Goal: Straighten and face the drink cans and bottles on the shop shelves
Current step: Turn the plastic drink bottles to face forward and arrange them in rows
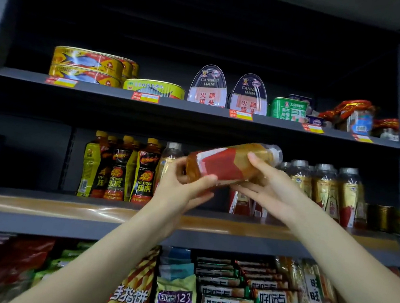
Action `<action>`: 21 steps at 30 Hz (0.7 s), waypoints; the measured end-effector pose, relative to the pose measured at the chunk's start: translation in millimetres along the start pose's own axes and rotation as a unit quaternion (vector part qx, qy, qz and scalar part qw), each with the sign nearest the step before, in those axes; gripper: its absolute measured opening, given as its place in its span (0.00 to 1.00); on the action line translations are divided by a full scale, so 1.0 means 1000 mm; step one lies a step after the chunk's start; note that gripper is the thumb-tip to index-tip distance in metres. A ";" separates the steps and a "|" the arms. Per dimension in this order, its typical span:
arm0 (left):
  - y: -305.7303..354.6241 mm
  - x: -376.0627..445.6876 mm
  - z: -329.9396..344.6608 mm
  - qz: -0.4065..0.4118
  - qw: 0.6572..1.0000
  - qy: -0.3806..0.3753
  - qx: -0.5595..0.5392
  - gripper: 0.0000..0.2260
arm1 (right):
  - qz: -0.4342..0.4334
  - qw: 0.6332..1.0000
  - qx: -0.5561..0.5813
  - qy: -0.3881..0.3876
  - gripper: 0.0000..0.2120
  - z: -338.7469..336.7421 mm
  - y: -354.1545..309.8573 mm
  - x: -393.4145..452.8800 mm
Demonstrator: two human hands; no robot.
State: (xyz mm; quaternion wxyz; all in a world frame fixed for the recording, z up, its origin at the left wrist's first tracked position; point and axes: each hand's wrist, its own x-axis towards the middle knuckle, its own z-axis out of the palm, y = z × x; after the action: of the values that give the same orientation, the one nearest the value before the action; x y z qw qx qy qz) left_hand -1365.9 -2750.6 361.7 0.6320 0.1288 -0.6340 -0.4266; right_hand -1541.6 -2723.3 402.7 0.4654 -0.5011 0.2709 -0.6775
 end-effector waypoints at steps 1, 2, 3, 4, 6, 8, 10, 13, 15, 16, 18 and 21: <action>0.000 -0.001 0.001 0.080 0.990 0.020 0.116 0.31 | 0.023 1.000 0.017 0.007 0.21 -0.001 0.000 -0.002; 0.000 0.000 0.000 0.157 0.962 0.015 0.223 0.33 | 0.044 0.998 0.030 0.013 0.20 -0.002 0.000 -0.002; 0.000 0.000 0.000 0.215 0.931 -0.009 0.296 0.34 | 0.062 0.997 0.035 0.016 0.20 -0.003 0.000 -0.003; 0.001 0.000 0.001 0.242 0.909 -0.037 0.336 0.35 | 0.075 0.996 0.033 0.017 0.21 -0.004 0.002 -0.004; 0.004 -0.003 0.003 0.254 0.902 -0.075 0.341 0.36 | 0.089 0.995 0.034 0.020 0.25 -0.006 0.004 -0.005; 0.005 -0.002 0.003 0.247 0.907 -0.087 0.329 0.36 | 0.088 0.993 0.062 0.036 0.27 -0.008 0.005 -0.006; 0.001 0.000 0.004 0.211 0.920 -0.088 0.319 0.34 | 0.056 0.995 0.067 0.053 0.26 -0.007 0.005 -0.007; -0.004 -0.001 0.006 0.047 0.977 -0.086 0.187 0.28 | -0.037 0.996 0.015 0.085 0.26 -0.006 0.010 -0.007; -0.006 -0.002 0.006 0.009 0.988 -0.062 0.144 0.24 | -0.076 0.995 -0.005 0.066 0.30 -0.008 0.013 -0.006; -0.008 -0.002 0.005 0.047 0.981 -0.044 0.183 0.24 | -0.073 0.997 0.000 0.038 0.31 -0.010 0.015 -0.006; -0.010 -0.003 0.001 0.160 0.940 -0.028 0.300 0.26 | -0.032 0.999 0.011 -0.016 0.30 -0.014 0.015 -0.006; -0.008 -0.004 -0.003 0.240 0.889 -0.044 0.387 0.29 | 0.013 0.999 0.012 -0.038 0.33 -0.015 0.015 -0.004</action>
State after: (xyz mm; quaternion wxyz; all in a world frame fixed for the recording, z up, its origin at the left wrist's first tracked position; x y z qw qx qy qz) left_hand -1365.5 -2754.3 352.8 0.5866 0.1883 -0.7876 0.0123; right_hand -1550.0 -2727.3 382.6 0.4902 -0.5177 0.2516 -0.6545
